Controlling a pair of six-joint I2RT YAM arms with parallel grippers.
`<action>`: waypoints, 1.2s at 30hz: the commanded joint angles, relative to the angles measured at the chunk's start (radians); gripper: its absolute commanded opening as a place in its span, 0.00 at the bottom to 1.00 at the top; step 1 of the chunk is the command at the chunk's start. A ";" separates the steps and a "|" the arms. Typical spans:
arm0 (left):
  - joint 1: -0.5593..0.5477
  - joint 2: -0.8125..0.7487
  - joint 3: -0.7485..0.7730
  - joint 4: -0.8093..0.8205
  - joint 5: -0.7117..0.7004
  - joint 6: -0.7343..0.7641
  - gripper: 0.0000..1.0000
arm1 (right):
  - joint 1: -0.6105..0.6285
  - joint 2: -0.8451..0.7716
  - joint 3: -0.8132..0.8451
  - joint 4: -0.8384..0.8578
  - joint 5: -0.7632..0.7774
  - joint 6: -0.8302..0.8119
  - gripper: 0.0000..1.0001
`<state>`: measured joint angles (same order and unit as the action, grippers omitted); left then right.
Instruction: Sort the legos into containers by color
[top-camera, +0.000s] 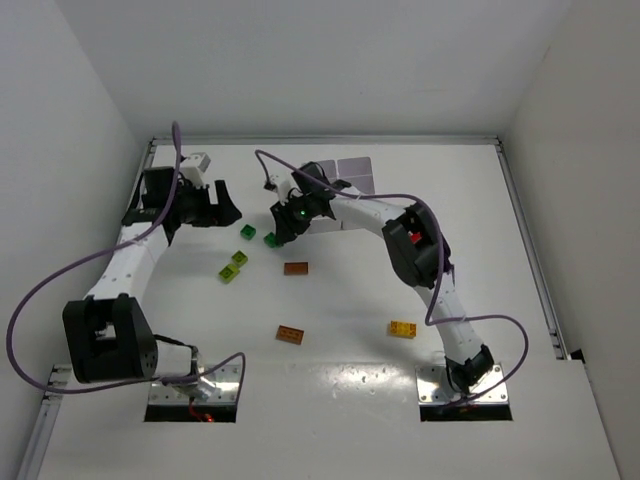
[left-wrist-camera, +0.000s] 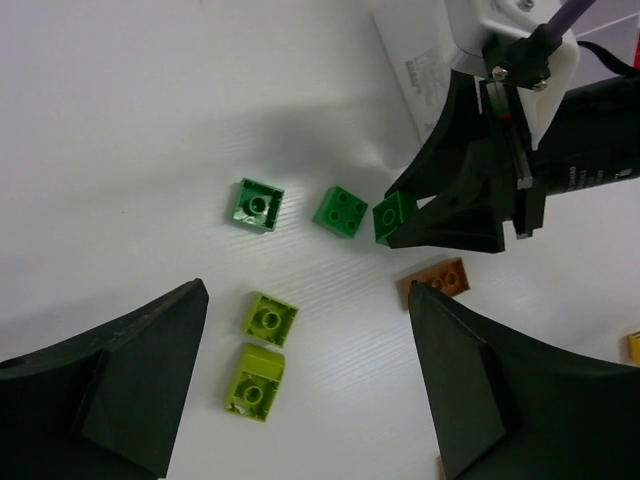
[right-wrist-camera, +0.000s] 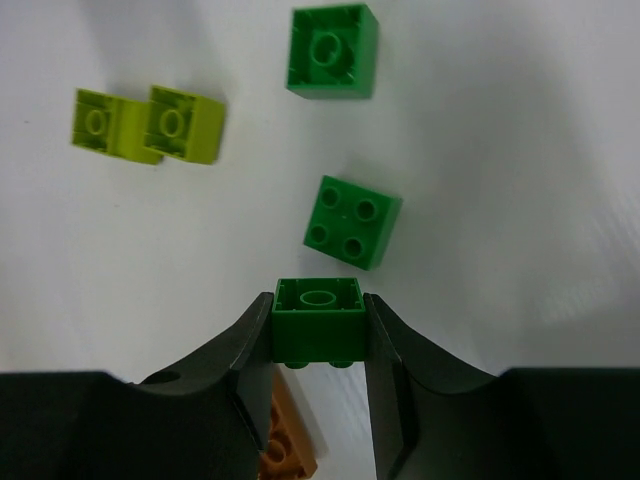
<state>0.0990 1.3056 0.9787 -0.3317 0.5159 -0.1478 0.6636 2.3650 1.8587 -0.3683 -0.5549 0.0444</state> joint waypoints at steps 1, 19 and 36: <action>-0.007 0.066 0.067 -0.070 -0.055 0.080 0.87 | -0.005 0.000 0.066 0.046 0.046 0.040 0.00; -0.269 0.480 0.290 -0.098 -0.465 0.145 0.60 | -0.035 -0.145 -0.053 0.055 0.081 0.012 0.00; -0.315 0.587 0.279 -0.078 -0.533 0.145 0.59 | -0.082 -0.205 -0.035 0.055 0.136 -0.006 0.00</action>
<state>-0.2070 1.8877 1.2503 -0.4244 -0.0078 0.0067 0.5991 2.2543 1.7954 -0.3447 -0.4446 0.0521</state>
